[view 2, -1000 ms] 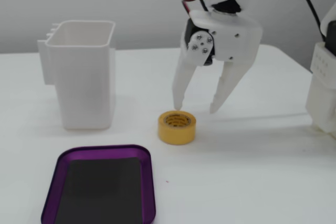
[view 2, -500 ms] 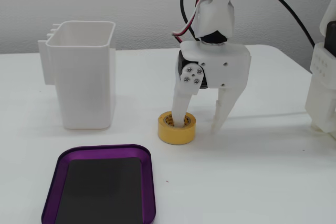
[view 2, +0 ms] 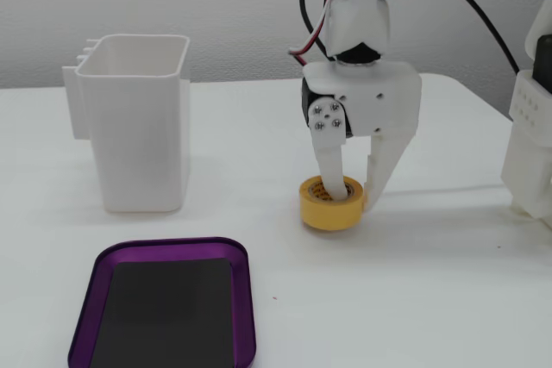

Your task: Pick up the yellow tape and place it in the box.

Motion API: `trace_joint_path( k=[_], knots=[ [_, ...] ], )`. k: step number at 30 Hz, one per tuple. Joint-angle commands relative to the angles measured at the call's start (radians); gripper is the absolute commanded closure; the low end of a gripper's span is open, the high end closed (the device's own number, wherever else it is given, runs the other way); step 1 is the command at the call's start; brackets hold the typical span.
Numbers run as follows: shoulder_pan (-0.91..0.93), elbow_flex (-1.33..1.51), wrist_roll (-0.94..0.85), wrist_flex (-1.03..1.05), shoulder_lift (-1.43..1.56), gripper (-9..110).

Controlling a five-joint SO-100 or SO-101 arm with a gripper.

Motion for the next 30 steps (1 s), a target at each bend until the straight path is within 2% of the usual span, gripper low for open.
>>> trace_joint_path(
  k=[1,8,13,22,30],
  knots=[
    [-0.081,-0.046,0.002,0.061,0.204,102],
    [-0.267,-0.091,-0.014,0.087,0.554,102],
    [-0.321,-0.058,-0.014,-0.103,0.566,102],
    [-0.336,-0.061,-0.012,-0.351,0.233,102],
    [-0.328,-0.229,-0.003,-0.387,-0.072,102]
  ],
)
